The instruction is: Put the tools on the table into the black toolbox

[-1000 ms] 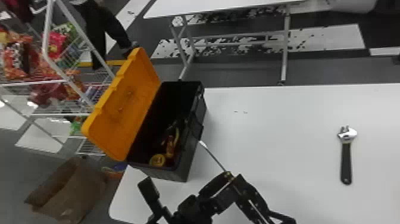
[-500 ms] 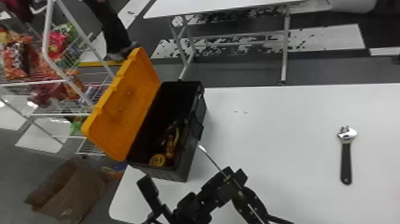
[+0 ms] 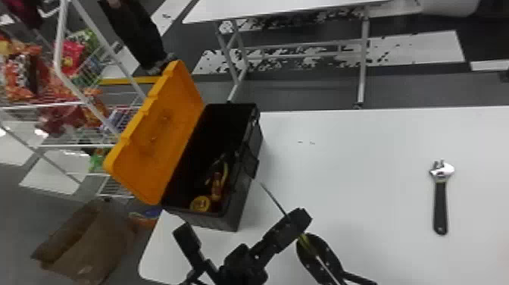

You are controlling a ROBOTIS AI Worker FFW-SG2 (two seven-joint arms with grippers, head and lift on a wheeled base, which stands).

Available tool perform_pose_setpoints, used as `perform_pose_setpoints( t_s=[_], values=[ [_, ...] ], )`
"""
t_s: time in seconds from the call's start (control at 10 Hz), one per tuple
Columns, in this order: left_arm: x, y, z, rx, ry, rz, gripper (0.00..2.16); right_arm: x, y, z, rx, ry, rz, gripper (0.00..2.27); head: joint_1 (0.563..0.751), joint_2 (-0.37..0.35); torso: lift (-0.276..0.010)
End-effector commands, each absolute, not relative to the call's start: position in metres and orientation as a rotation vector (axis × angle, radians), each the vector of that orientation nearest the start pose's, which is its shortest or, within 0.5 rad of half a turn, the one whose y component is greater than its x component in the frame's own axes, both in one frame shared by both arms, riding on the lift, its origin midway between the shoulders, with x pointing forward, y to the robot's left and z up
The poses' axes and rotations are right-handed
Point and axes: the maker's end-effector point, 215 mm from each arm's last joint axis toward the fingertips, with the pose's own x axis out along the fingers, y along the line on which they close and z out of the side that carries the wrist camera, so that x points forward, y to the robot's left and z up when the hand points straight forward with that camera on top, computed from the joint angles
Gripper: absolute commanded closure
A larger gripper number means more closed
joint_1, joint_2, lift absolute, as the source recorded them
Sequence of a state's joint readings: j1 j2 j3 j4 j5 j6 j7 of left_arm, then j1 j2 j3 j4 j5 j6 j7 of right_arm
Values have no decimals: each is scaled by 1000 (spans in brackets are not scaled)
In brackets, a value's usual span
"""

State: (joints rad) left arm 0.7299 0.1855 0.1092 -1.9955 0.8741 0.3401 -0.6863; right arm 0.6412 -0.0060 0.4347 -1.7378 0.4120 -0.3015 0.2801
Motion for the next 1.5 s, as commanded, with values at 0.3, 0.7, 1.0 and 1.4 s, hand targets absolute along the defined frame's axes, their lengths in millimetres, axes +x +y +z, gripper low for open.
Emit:
perform_pose_setpoints(
  t_s=[0.3,0.7,1.0,1.4],
  values=[
    [303,147,-411,-829,342,-650,2138,263,89,-426,-111,40,783,1801,695,350,-75],
    [303,149,-412,-829,342,-649,2138,269,74,-418,-75,21,718,167,695,350,-75],
    [307,157,-407,-825,326,-640,2135,266,57,-425,-50,31,673,167,695,350,-75],
    [326,185,-351,-805,221,-639,2138,265,1,-421,-12,0,561,167,695,350,-75]
  ],
)
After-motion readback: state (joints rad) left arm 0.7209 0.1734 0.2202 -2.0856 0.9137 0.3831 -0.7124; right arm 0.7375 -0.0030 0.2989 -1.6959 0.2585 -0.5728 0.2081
